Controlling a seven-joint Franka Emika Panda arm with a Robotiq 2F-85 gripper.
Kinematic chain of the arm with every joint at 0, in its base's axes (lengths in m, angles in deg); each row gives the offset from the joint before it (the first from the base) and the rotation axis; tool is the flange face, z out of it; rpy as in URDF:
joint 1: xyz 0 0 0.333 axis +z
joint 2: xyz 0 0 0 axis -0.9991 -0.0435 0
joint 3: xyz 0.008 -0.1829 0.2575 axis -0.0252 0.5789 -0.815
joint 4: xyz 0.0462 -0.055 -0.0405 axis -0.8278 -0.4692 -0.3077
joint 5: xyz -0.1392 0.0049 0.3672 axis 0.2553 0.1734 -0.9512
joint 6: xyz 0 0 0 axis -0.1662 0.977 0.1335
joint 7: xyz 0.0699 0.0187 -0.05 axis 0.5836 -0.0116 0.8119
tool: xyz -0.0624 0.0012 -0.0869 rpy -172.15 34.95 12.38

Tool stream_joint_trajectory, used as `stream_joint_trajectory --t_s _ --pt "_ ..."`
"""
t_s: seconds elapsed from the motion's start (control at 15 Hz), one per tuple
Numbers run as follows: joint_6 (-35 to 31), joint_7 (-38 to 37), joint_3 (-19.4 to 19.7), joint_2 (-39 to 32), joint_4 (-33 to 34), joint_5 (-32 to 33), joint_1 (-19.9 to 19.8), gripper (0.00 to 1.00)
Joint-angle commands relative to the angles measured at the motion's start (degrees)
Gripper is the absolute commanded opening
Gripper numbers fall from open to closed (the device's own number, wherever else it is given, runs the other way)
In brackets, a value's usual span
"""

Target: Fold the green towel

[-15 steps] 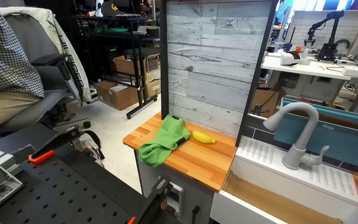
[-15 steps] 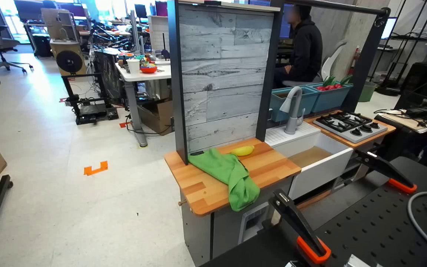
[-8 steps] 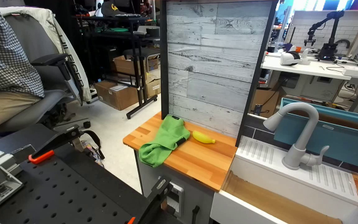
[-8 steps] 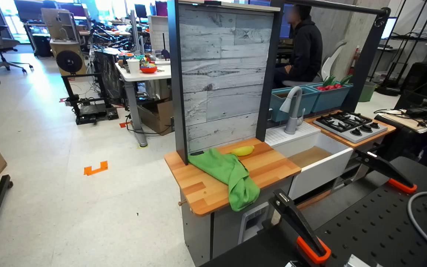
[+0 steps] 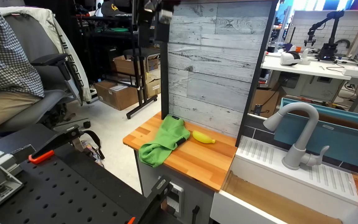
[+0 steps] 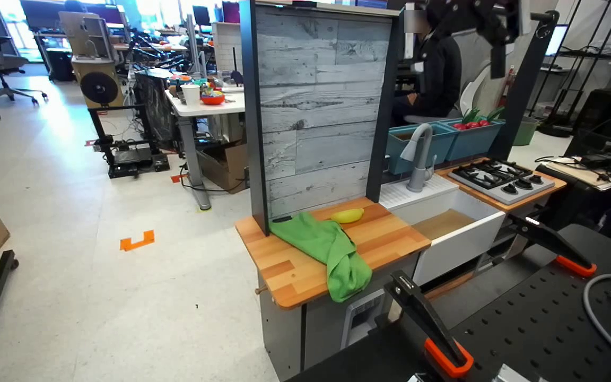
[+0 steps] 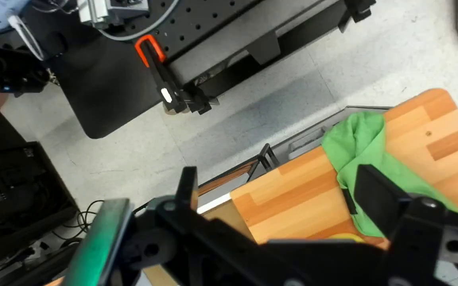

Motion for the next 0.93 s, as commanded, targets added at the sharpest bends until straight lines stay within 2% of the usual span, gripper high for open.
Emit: stream_joint_trajectory --t_s 0.0,0.6,0.87 --pt "-6.3 -3.4 3.0 -8.1 4.3 0.3 2.3 1.00" --pt "-27.2 -1.5 7.6 -22.9 5.1 -2.5 4.4 1.00" --pt "-30.2 1.9 7.4 -28.8 6.7 -4.6 4.7 1.00"
